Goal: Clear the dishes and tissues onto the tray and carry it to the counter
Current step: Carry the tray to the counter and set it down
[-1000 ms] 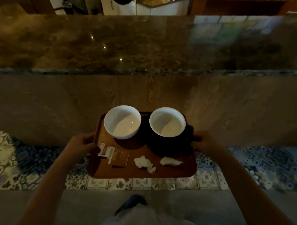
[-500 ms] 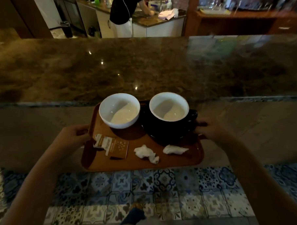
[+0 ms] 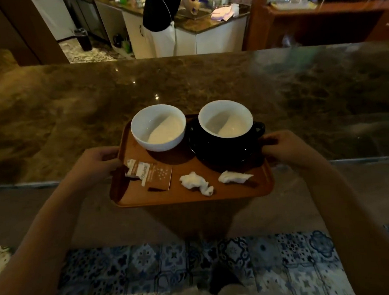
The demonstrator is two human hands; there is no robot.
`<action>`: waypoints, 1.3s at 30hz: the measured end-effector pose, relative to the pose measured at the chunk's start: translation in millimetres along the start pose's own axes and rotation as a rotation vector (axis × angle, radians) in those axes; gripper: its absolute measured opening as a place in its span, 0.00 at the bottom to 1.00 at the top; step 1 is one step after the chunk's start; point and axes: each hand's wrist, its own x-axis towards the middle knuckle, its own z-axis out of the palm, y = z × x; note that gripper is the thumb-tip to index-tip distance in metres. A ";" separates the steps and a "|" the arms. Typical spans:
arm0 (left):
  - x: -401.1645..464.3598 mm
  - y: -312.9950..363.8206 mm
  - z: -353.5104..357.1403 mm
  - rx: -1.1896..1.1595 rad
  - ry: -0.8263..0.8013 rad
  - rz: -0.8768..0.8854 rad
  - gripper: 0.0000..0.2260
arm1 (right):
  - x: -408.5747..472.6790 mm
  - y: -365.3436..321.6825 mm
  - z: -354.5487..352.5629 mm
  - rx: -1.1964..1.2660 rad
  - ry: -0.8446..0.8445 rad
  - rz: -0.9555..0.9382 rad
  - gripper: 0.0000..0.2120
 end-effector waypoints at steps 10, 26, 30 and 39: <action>118.8 26.5 16.8 -0.037 0.050 -0.105 0.10 | 146.0 -20.5 -28.4 -0.222 -0.053 -0.056 0.08; 248.2 46.0 13.0 -0.037 0.062 -0.169 0.09 | 283.0 -51.9 -30.7 -0.232 -0.098 0.026 0.04; 268.2 47.9 16.0 0.014 0.058 -0.190 0.09 | 293.3 -51.2 -26.8 -0.227 -0.083 0.076 0.03; 292.1 37.9 22.3 0.142 0.015 -0.150 0.13 | 292.2 -42.4 -18.2 -0.275 -0.014 0.128 0.09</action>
